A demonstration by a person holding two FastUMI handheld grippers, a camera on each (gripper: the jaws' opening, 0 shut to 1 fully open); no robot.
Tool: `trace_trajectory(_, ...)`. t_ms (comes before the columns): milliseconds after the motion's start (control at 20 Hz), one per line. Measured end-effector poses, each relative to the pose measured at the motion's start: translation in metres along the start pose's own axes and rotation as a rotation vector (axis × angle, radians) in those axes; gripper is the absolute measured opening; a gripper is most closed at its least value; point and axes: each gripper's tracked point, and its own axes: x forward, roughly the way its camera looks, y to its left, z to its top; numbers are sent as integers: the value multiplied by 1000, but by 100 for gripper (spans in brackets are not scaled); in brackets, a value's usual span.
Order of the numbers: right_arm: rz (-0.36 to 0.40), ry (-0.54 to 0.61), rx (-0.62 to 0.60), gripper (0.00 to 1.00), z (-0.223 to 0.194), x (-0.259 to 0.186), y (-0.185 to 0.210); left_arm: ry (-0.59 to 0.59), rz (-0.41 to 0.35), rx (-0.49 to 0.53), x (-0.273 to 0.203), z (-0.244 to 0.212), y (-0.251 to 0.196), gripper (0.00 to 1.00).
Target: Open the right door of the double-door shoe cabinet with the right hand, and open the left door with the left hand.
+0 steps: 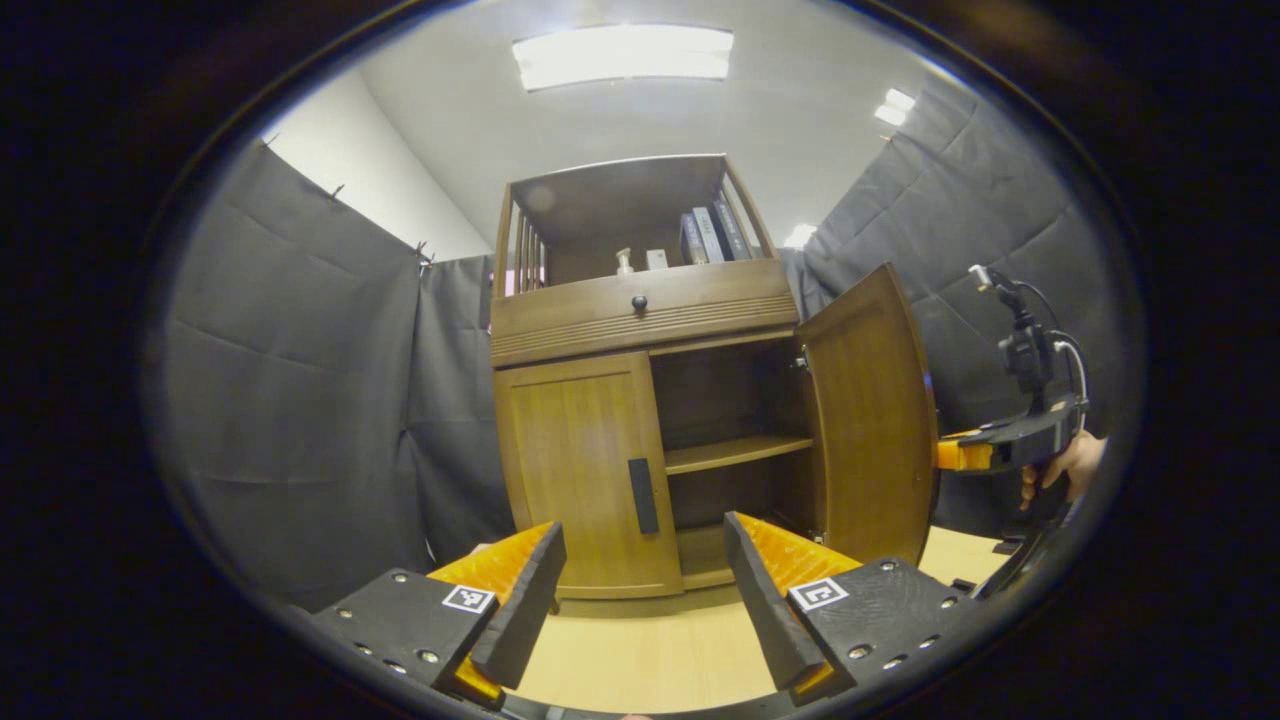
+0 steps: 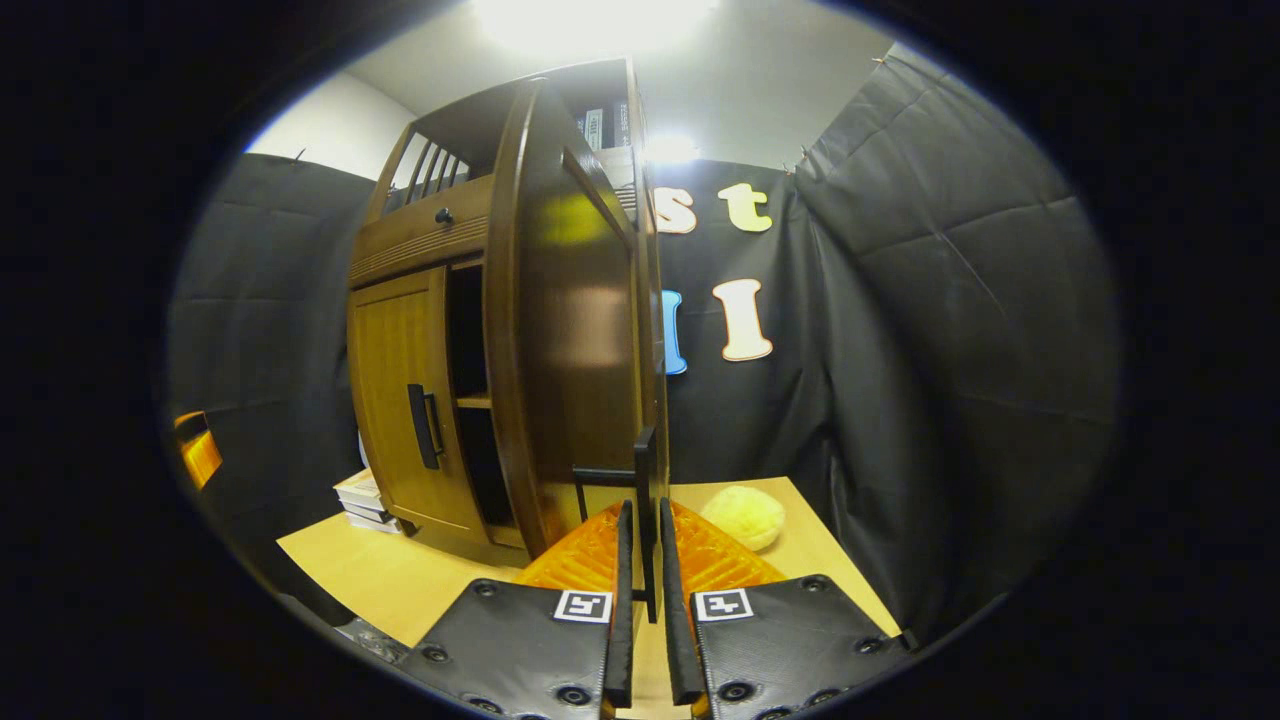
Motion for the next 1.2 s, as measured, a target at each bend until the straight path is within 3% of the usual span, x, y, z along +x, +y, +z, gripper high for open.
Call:
trace_trajectory(150,-35,-3,6,16,-1,-11,-17,3,-10,-5,14,-2,-2,92)
trace_trajectory(200,-29,-2,22,7,-1,-14,-17,3,-15,-6,20,-1,-3,90)
trace_trajectory(250,-37,-2,28,16,-1,-17,-18,0,-22,-8,27,-1,-4,90)
trace_trajectory(500,-93,-28,1,22,4,-38,-21,3,-55,-15,63,-7,-4,90)
trace_trajectory(750,-179,-56,-4,99,12,-67,-22,9,-74,-45,116,-17,7,93)
trace_trajectory(850,-210,-69,-4,94,14,-78,-21,10,-79,-58,136,-22,12,93)
trace_trajectory(900,-224,-73,-8,100,13,-83,-17,12,-84,-64,148,-24,14,93)
trace_trajectory(1000,-256,-78,-14,94,13,-90,-15,17,-93,-72,170,-30,18,92)
trace_trajectory(1050,-267,-81,-15,99,15,-93,-13,17,-97,-73,181,-34,20,92)
trace_trajectory(1150,-294,-88,-21,95,18,-96,-9,18,-102,-70,202,-40,21,92)
trace_trajectory(1200,-305,-87,-27,99,17,-98,-7,18,-102,-67,212,-42,22,92)
